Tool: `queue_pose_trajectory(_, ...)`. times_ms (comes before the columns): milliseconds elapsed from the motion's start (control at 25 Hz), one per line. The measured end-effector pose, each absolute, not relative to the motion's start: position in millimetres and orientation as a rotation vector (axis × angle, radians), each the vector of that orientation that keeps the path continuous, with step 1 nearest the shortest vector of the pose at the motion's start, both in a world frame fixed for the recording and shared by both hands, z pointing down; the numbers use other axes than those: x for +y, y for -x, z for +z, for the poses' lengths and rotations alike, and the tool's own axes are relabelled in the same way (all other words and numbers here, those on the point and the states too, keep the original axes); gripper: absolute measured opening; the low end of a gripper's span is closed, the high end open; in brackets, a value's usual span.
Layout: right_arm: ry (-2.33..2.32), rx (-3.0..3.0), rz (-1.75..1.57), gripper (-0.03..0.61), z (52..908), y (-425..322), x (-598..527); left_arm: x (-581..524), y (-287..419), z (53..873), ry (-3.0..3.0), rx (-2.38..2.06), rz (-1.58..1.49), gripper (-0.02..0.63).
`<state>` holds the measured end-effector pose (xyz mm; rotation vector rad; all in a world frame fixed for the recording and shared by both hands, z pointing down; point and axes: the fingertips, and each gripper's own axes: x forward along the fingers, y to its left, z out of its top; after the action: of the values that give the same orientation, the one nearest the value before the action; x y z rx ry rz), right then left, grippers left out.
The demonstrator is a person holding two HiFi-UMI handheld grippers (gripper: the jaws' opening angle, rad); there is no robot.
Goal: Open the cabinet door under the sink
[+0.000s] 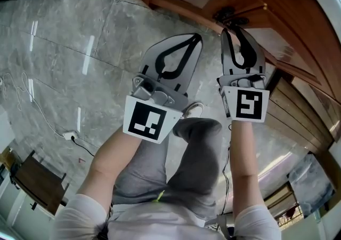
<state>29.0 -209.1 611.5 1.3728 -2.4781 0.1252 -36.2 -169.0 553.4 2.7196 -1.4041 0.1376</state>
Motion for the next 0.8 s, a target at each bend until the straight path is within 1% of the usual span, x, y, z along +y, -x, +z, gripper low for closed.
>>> queue_pose_trajectory(240,-1.414,-2.456,0.043,0.078,604.8,-32.1,-213.0,-169.8,27.9,556.7,-2.726,-1.387,0.119,0.009)
queue_pose_trajectory(800,-1.309,-2.509,0.088,0.067,601.3,-19.2,-190.5,-169.2,29.0,574.9,-2.702,-1.359,0.149,0.009)
